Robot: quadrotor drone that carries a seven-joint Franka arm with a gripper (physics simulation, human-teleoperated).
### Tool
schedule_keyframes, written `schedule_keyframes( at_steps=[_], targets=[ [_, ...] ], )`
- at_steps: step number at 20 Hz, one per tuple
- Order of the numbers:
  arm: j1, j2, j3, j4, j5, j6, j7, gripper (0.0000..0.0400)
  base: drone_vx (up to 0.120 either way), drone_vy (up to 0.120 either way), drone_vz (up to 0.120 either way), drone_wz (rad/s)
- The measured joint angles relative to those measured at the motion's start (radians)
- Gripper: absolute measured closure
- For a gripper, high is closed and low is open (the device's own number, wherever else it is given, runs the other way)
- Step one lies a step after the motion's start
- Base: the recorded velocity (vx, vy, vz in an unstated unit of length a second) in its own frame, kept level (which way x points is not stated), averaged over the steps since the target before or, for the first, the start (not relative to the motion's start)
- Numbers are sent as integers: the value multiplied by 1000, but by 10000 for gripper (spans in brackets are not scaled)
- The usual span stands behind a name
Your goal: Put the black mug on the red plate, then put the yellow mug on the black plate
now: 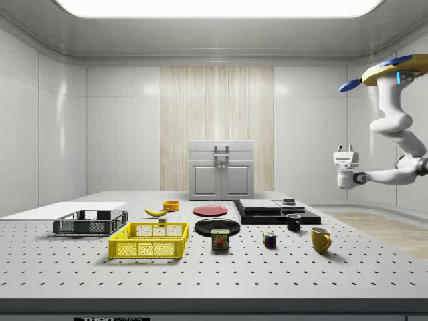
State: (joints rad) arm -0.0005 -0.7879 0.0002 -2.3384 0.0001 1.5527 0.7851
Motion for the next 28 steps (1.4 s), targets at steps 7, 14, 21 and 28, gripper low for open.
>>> schedule_keyframes(
  at_steps=[7,14,21,28],
  targets=[
    [-3,33,2,149,1,-111,-2,0,0,0,0,0],
    [-5,73,3,258,2,-174,-2,0,0,0,0,0],
    [-6,85,4,291,2,-190,-3,0,80,0,0,0],
    [-7,85,4,296,2,-189,-3,0,120,-46,0,0]
  ],
)
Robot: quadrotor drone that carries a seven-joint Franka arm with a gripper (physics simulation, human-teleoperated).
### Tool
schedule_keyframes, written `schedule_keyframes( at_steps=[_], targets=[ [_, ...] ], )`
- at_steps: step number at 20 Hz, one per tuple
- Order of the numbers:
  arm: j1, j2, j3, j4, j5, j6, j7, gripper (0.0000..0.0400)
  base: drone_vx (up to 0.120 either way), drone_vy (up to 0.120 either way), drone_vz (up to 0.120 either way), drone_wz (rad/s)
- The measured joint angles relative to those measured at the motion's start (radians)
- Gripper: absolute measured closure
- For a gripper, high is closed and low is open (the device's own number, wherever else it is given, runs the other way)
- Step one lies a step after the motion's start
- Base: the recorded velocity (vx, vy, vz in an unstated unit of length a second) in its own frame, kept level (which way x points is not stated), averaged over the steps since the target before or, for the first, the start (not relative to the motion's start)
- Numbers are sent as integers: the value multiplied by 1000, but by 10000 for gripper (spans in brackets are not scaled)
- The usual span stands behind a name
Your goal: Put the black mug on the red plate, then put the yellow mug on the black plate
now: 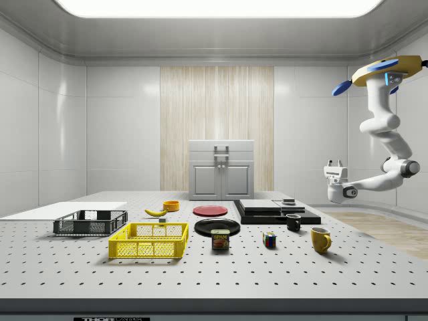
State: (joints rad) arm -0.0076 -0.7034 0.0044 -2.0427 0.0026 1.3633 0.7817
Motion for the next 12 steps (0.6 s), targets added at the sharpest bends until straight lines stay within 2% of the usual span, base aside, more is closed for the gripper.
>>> schedule_keyframes(
  at_steps=[8,12],
  targets=[
    [-1,-4,1,-3,-1,5,0,0,120,0,0,0],
    [-1,-6,2,-4,-1,8,0,0,120,-120,0,0]
  ],
)
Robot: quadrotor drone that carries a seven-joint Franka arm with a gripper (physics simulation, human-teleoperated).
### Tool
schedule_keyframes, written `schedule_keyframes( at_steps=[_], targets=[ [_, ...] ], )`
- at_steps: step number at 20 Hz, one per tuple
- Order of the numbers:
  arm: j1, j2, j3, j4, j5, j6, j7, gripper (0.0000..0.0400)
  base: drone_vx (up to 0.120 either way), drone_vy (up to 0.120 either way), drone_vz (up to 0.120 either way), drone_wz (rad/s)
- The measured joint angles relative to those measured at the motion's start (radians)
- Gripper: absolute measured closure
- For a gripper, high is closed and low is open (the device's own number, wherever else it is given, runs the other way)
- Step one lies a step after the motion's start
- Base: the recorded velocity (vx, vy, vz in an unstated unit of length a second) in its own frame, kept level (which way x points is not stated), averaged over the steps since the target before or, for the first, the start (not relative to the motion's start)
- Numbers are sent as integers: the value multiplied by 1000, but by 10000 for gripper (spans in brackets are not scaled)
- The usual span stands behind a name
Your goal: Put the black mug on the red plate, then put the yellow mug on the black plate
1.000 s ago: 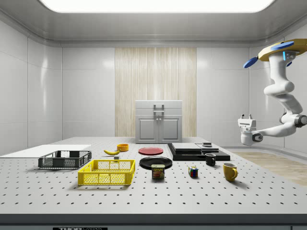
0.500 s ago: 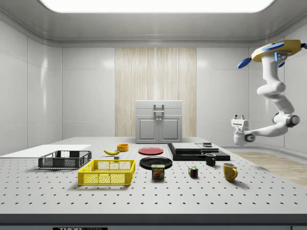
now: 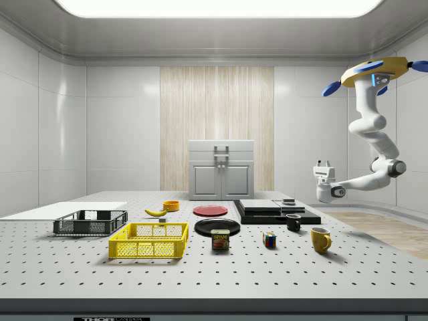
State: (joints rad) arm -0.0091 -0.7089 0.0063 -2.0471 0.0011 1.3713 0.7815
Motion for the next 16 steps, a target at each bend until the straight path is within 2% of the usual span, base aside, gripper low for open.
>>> schedule_keyframes(
  at_steps=[2,16],
  targets=[
    [0,-1,1,-1,-1,1,0,0,120,-100,0,0],
    [-7,-9,22,-9,-30,12,4,0,120,0,0,0]
  ],
)
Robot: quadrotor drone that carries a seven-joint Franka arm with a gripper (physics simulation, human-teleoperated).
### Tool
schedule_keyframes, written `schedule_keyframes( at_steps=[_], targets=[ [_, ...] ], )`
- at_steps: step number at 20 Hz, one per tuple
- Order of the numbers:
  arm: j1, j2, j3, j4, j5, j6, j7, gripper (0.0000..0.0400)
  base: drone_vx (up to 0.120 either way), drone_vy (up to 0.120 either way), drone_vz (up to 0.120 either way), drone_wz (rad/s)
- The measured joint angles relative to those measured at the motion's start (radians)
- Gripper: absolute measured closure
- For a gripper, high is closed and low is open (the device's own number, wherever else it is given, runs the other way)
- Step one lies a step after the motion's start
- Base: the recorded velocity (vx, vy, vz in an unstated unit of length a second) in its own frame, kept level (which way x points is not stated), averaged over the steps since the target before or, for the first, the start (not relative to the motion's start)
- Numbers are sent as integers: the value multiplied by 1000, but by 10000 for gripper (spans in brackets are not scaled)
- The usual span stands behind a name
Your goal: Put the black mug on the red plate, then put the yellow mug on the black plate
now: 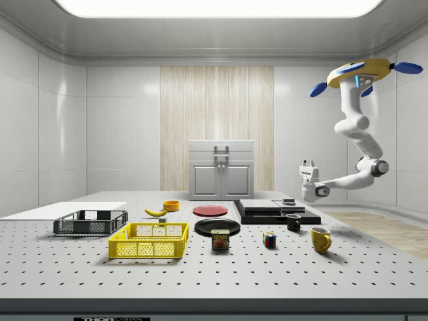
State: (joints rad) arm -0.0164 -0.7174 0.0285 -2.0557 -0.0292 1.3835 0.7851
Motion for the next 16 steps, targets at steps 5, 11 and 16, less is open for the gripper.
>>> schedule_keyframes(
  at_steps=[5,11,16],
  targets=[
    [-10,-3,31,-4,-44,4,6,0,120,0,0,0],
    [-39,-10,125,-22,-176,11,24,0,120,0,0,0],
    [-98,-27,305,-90,-436,24,63,0,8,0,-112,0]
  ],
)
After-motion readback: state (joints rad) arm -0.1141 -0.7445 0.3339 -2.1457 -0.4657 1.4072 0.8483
